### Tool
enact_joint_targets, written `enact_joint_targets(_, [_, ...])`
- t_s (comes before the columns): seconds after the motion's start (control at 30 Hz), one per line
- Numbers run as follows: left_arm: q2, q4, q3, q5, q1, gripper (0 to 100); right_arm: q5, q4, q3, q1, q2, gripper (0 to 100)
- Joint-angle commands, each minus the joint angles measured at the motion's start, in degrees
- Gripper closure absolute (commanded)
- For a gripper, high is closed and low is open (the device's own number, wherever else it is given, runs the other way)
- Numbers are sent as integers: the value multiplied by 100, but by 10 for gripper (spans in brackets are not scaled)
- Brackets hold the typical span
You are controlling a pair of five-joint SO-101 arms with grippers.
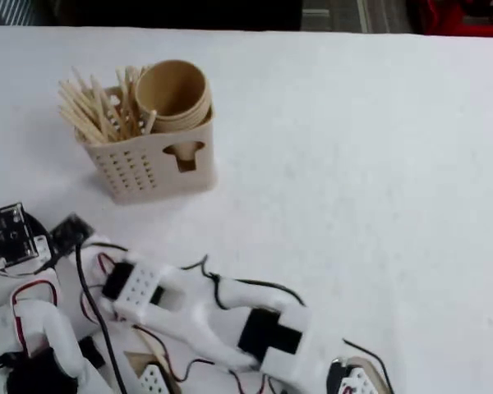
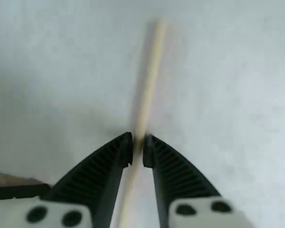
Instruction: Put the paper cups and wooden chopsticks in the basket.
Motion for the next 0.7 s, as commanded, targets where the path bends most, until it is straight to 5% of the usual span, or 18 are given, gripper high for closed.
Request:
enact_joint_targets(0.0, [-57,-97,0,-18,-22,831,-9,-31,-334,189,101,942])
enact_joint_targets(0.67, [-57,-88,-18,-44,-13,831,492,347,-343,1464,268,981])
